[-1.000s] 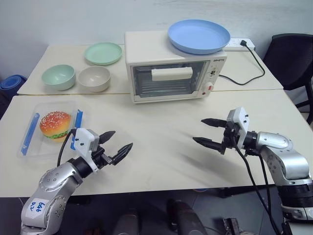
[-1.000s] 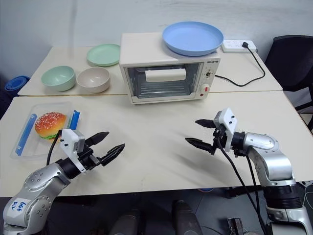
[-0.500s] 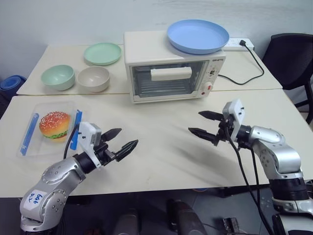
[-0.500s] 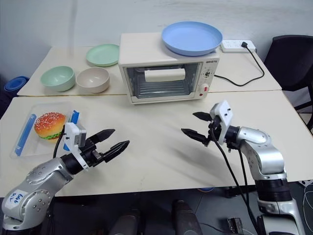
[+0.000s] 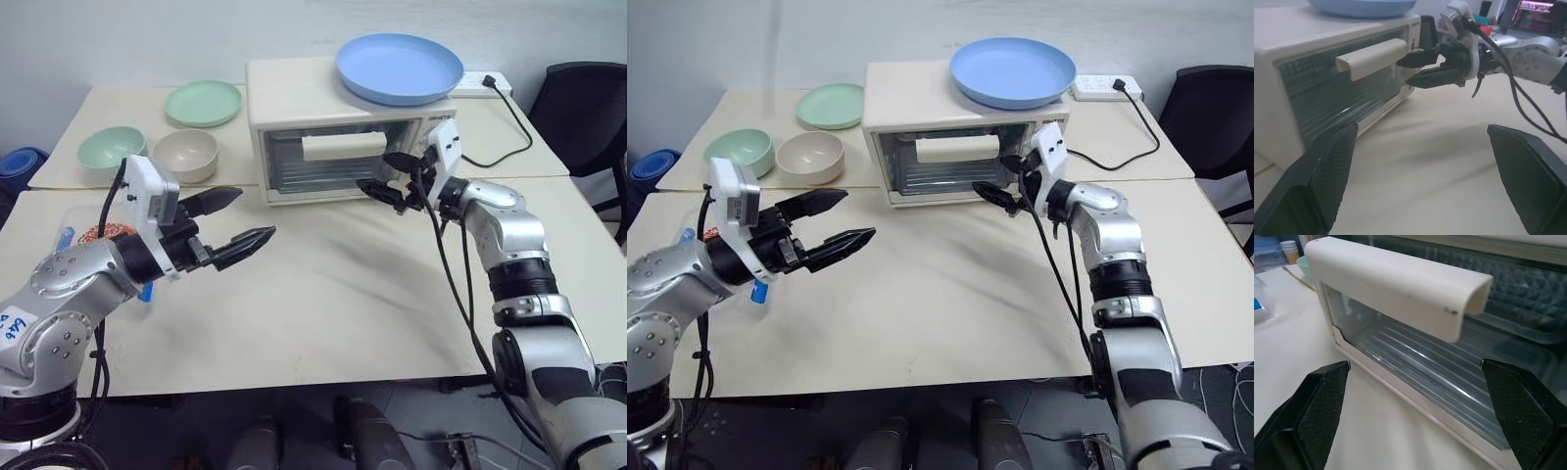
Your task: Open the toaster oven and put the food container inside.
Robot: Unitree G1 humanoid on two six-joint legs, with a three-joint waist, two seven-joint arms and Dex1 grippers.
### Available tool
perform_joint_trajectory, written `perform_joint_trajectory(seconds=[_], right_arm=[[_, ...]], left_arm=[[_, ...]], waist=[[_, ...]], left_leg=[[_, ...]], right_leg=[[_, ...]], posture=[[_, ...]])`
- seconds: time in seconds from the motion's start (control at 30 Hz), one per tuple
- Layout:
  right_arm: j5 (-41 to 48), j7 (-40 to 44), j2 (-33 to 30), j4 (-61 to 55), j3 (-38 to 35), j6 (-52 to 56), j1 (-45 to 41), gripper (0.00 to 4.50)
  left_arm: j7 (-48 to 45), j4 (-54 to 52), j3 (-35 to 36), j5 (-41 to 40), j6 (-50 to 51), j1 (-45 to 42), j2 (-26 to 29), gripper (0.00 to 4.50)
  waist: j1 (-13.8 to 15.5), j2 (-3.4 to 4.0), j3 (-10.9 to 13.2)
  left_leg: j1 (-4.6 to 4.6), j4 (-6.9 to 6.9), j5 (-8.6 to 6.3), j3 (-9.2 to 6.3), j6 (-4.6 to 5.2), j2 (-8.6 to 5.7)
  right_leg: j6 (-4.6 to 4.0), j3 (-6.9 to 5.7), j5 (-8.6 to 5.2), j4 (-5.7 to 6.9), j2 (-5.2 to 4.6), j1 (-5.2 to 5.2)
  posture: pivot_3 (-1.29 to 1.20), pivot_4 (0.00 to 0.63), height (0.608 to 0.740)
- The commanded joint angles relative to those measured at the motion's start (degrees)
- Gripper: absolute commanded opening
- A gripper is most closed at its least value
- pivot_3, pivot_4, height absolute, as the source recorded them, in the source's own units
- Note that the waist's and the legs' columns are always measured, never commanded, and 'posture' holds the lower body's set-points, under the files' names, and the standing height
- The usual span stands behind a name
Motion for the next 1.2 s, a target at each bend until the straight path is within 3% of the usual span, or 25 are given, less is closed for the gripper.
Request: perform_joint_trajectory(seconds=[0.03, 0.2, 0.43, 0.57, 0.73, 1.0, 1.2], right_arm=[[1.48, 3.99, -0.25, -4.79, -0.32, -0.53, -0.49, 4.44], [4.03, 7.78, -1.34, -14.97, -0.45, 2.95, 4.57, 4.44], [5.66, 6.80, -2.27, -23.20, -1.38, 6.77, 9.91, 4.44], [7.54, 7.79, -2.31, -26.70, -2.15, 7.37, 12.43, 4.44], [7.90, 6.64, -2.09, -29.18, -1.76, 7.73, 15.66, 4.44], [7.26, 5.22, -1.79, -30.75, -1.83, 7.32, 18.56, 4.50], [7.78, 3.14, -2.21, -33.37, -2.95, 8.08, 20.79, 4.50]], left_arm=[[1.45, -0.08, 0.22, 1.77, -2.19, -2.39, -0.61, 4.50], [2.63, 0.48, -0.22, 3.26, -3.13, -3.44, -1.89, 4.50], [1.87, 4.12, -1.03, 5.06, -4.30, -6.65, -2.34, 4.50], [1.07, 10.33, -2.09, 7.53, -5.33, -11.32, -2.15, 4.50], [-0.93, 25.20, -8.14, 16.84, -11.07, -22.21, -3.01, 4.50], [-11.26, 42.87, -17.52, 26.92, -22.38, -32.76, -7.51, 2.33], [-15.73, 48.01, -19.25, 30.15, -25.47, -35.33, -10.00, 0.48]], waist=[[0.04, 0.00, 0.00], [0.05, 0.00, 0.00], [-0.07, 0.01, 0.02], [0.09, 0.01, 0.02], [0.14, 0.02, 0.02], [0.10, 0.02, 0.02], [0.09, 0.02, 0.02]], left_leg=[[-0.07, 0.01, 0.13, -0.02, -0.23, 0.02], [-0.22, -0.03, 0.10, -0.08, -0.19, 0.03], [-0.09, -0.09, 0.07, -0.03, -0.12, 0.06], [0.00, -0.08, 0.13, -0.05, -0.16, 0.02], [0.02, -0.06, 0.14, 0.04, -0.16, 0.00], [-0.03, -0.04, 0.16, 0.29, -0.20, 0.01], [-0.28, 0.06, 0.15, 0.35, -0.18, 0.01]], right_leg=[[0.00, 0.00, 0.00, -0.03, 0.00, -0.04], [0.01, 0.04, 0.00, -0.16, -0.03, -0.11], [0.00, 0.03, 0.00, 0.06, 0.06, -0.15], [-0.01, -0.02, -0.01, 0.09, 0.06, -0.14], [-0.01, -0.15, 0.00, 0.31, 0.09, -0.16], [0.02, -0.03, 0.00, 0.22, 0.10, -0.25], [0.03, 0.04, 0.01, 0.43, 0.12, -0.60]], posture=[[0.00, 0.150, 0.740], [0.00, 0.150, 0.740], [0.00, 0.150, 0.740], [0.00, 0.150, 0.740], [0.00, 0.150, 0.740], [0.00, 0.150, 0.740], [0.00, 0.150, 0.740]])
